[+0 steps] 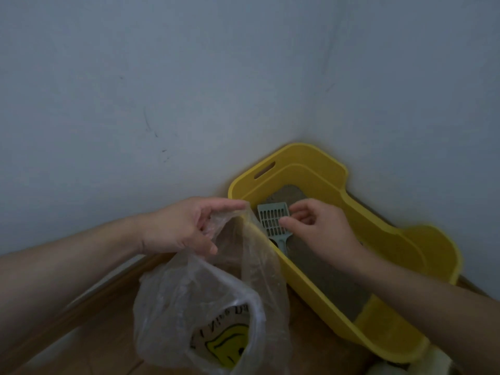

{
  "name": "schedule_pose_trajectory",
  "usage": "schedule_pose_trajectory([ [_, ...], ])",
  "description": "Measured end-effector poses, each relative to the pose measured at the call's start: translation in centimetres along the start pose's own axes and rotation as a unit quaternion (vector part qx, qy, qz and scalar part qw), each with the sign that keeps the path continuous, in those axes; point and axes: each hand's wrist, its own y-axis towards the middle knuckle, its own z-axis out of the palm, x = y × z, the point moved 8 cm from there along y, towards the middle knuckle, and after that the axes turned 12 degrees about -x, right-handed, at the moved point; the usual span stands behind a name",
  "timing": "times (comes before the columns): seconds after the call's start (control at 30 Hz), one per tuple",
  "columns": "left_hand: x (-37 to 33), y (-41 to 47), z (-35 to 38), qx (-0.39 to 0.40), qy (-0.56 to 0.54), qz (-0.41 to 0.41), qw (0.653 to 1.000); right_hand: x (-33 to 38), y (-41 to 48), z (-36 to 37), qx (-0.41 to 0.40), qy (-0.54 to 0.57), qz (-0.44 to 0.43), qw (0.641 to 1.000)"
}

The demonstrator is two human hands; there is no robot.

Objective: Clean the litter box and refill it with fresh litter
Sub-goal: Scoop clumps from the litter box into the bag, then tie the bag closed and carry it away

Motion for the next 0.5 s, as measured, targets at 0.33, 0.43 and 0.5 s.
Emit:
schedule_pose_trajectory([
  [0.33, -1.2, -5.5, 0.1, -0.060, 0.100, 0.003, 0.993, 10.5, -12.1, 2.7, 0.213, -0.148, -0.323, 0.910],
  [0.43, -1.0, -6.3, 0.1, -0.075, 0.120, -0.003, 0.990, 10.0, -14.3, 5.8, 0.296, -0.317, -0.396, 0.809],
  [0.5, -1.1, -6.6, 0.3, -0.083, 0.123, -0.003, 0.989, 9.5, -14.3, 6.7, 0.297, -0.375, -0.395, 0.784],
])
